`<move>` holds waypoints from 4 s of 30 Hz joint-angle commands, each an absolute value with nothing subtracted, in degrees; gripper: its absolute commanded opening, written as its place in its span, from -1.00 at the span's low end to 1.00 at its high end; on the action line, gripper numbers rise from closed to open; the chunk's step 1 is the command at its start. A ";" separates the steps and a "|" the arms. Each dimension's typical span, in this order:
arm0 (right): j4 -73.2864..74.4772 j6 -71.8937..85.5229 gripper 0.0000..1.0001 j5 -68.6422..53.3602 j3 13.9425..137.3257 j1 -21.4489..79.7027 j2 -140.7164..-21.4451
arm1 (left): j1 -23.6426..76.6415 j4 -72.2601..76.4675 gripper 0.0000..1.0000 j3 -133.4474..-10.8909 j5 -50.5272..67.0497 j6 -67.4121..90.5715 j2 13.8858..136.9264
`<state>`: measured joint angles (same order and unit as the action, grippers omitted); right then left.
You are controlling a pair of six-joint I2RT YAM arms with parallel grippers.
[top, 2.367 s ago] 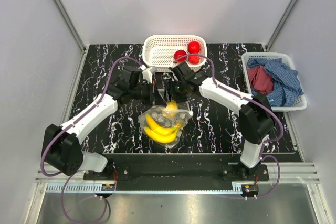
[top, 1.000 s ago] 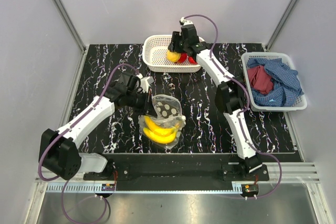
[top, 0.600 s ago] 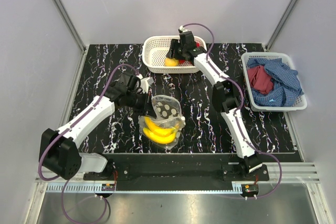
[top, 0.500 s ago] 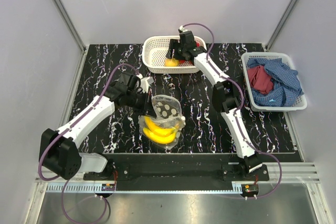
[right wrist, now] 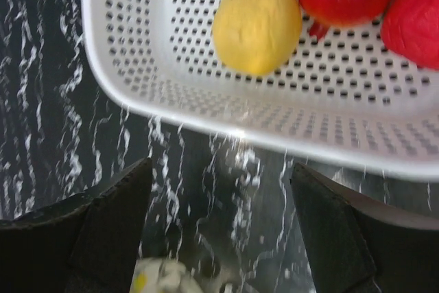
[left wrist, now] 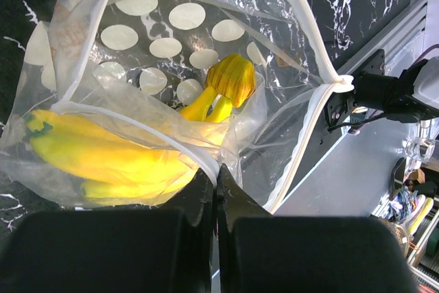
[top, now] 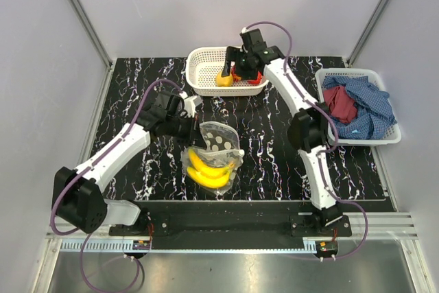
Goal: Open the zip-top bag and remove the fake food
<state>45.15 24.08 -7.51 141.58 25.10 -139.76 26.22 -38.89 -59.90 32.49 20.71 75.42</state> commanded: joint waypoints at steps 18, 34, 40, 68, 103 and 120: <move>46.58 18.56 0.01 -32.44 91.94 39.55 -100.72 | 25.93 -28.56 -1.00 -64.68 37.70 24.61 79.37; 46.85 8.80 -0.03 -35.94 87.02 38.32 -107.05 | 26.37 -29.36 -1.00 -70.39 35.69 26.10 77.34; 45.62 8.79 -0.09 -34.99 84.11 37.79 -106.53 | 26.11 -31.55 -1.00 -73.74 33.40 24.96 79.89; 28.40 11.95 0.40 -37.26 66.80 39.11 -103.10 | 24.43 -31.64 -1.00 -77.44 34.36 24.52 87.90; 21.97 10.98 0.33 -44.47 59.68 43.15 -101.87 | 24.17 -30.94 -1.00 -60.82 30.85 18.63 82.88; 3.08 18.37 0.20 -34.81 55.02 43.95 -100.99 | 24.08 -28.65 -1.00 -57.57 33.66 20.39 82.62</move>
